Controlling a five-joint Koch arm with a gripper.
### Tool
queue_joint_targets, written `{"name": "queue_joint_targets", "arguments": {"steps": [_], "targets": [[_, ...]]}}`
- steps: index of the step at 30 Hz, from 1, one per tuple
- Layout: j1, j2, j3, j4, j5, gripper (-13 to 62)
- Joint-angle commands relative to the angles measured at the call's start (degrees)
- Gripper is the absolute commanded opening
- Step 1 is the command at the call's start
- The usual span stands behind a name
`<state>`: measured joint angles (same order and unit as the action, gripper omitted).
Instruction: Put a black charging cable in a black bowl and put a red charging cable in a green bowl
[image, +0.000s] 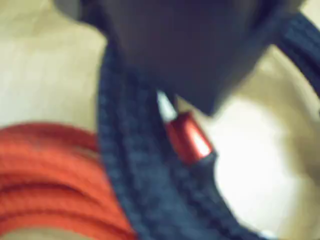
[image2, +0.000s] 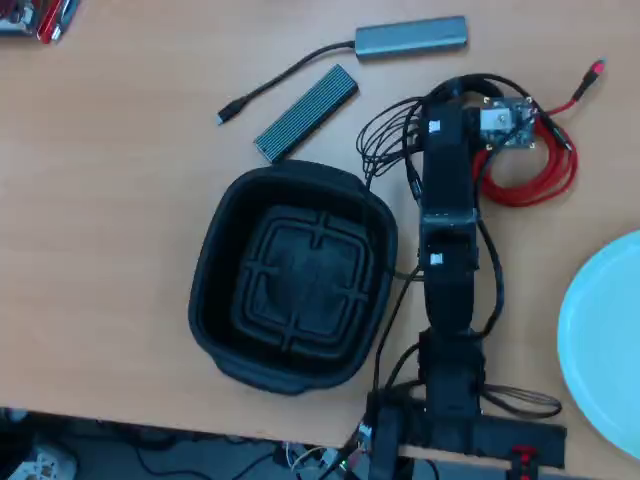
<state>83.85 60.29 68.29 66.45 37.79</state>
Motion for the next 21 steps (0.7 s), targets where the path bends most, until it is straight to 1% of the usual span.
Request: {"name": "queue_joint_targets", "arguments": {"steps": [1,16,21], "targets": [[-1.0,1.7,-4.0,0.1,-0.9,-6.8],[-3.7,24.3,-4.0,0.6,-6.5,-6.8],[-5.4,30.3,-3.5,5.3,-6.9,-6.8]]}}
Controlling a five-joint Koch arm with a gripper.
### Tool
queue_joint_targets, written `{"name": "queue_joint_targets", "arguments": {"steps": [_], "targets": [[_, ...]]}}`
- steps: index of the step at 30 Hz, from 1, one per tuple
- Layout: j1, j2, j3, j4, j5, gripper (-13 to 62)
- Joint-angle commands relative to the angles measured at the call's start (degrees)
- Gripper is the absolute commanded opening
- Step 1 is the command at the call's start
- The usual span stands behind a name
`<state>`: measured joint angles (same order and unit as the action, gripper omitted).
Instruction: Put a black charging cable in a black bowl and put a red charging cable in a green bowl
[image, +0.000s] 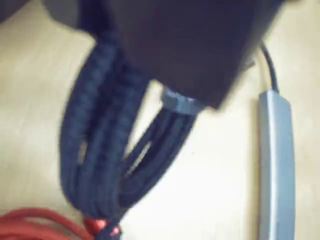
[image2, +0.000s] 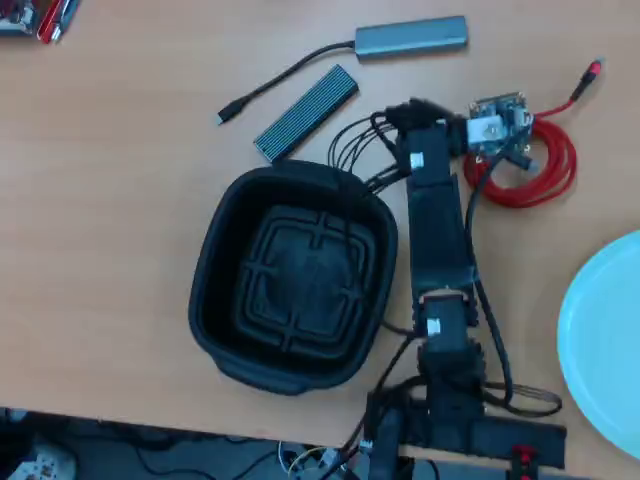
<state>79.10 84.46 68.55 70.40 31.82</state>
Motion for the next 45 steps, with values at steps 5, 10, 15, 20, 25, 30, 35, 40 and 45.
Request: {"name": "queue_joint_targets", "arguments": {"steps": [5,10,15,20,25,30,35,40,45], "targets": [[-1.9,8.7,-3.8,2.3,-1.0,-6.8],[-2.5,11.2,-3.8,2.4,-1.0,-6.8],[-2.4,14.1,-3.9,2.0,-1.1,-6.8],[-2.4,19.6,-3.4,2.4,-1.1,-6.7],[-2.5,29.6,4.7,2.1,-0.8,-6.8],[-6.0,40.9,12.0,1.6,-0.9,-6.7],[-16.3,43.1,11.9,0.9,-0.9,-6.7],[-27.9,43.1,12.1,-4.0,-0.2,-6.7],[-42.8,42.6,13.0,-11.4,-0.7,-6.7]]}}
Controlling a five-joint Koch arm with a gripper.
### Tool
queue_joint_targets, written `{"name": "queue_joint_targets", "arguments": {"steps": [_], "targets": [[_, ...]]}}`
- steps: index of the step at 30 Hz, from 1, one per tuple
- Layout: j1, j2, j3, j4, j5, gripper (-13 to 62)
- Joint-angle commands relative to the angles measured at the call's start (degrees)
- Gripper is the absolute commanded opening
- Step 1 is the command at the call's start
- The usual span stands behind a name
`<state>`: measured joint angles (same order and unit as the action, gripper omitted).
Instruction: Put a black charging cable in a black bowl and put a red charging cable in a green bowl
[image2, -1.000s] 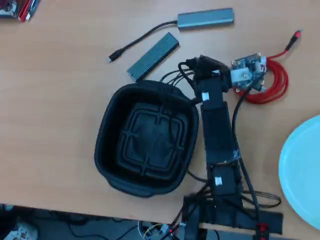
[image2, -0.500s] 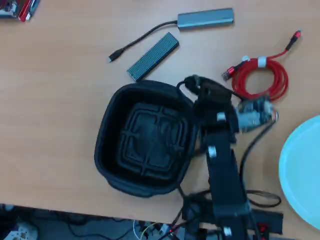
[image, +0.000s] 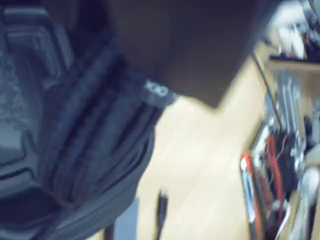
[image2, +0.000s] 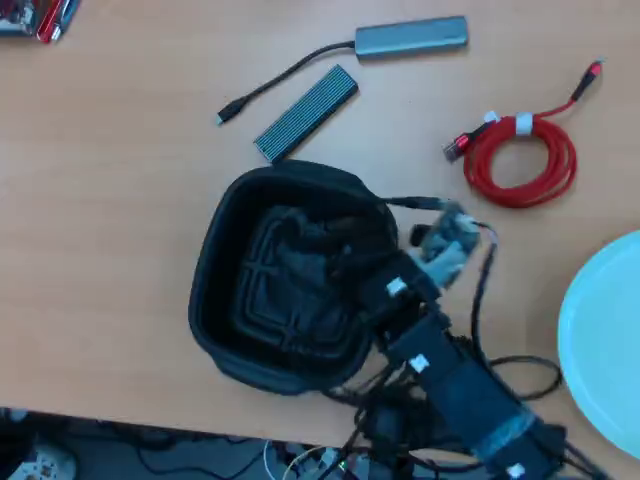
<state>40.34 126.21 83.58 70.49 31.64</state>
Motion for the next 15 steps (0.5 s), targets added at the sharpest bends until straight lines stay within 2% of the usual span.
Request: {"name": "queue_joint_targets", "arguments": {"steps": [1,15], "targets": [[-6.1,0.9,-1.4,-13.2,-0.6,-6.7],[-18.8,0.7,18.0,-32.5,-0.1,-6.8]]}}
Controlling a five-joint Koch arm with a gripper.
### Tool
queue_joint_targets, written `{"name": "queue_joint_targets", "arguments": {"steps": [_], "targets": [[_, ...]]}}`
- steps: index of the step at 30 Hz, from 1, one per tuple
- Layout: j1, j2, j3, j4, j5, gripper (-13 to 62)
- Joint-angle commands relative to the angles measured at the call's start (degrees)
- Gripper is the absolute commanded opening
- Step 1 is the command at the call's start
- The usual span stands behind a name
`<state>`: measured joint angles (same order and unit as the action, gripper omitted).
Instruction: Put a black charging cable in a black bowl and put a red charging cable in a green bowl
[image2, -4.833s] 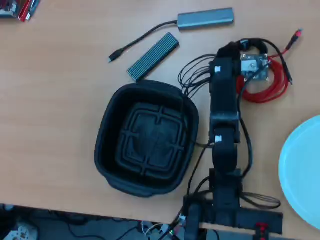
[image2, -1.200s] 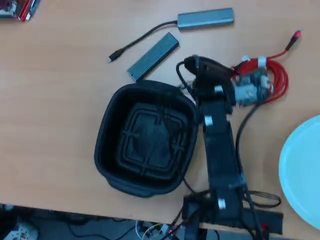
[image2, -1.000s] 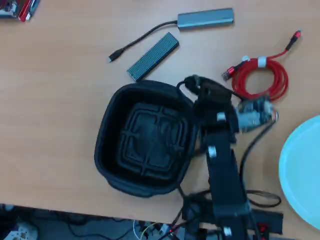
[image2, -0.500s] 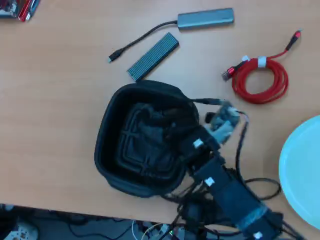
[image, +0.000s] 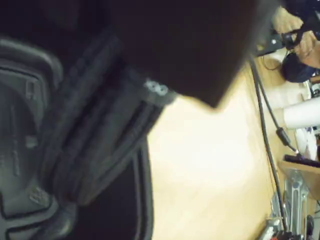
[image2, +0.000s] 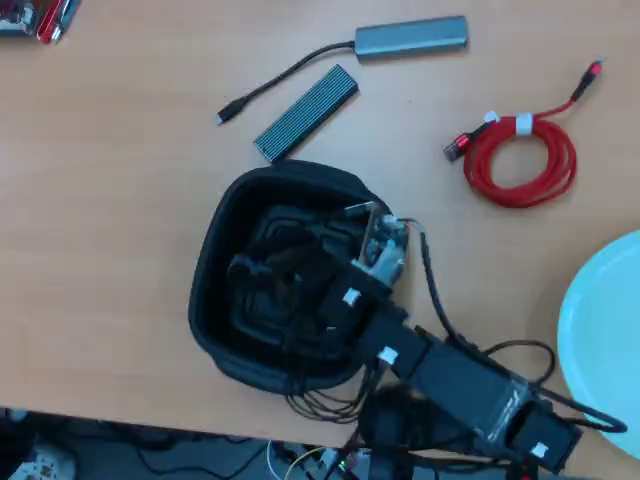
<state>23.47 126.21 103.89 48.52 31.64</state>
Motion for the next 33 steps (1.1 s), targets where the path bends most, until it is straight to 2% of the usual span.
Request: {"name": "queue_joint_targets", "arguments": {"steps": [1,13,21,28,31,33], "targets": [[-2.2,0.7,-0.3,-12.1,-0.1,-6.8],[-1.1,0.4,20.0,-30.5,0.1,-6.8],[1.3,3.8,35.6,-31.2,-0.4,-6.8],[1.6,4.1,36.4,-30.8,-1.5,-6.9],[1.5,4.3,35.8,-30.8,-1.5,-4.7],[1.4,4.4,33.7,-28.3,-1.5,1.7]]}}
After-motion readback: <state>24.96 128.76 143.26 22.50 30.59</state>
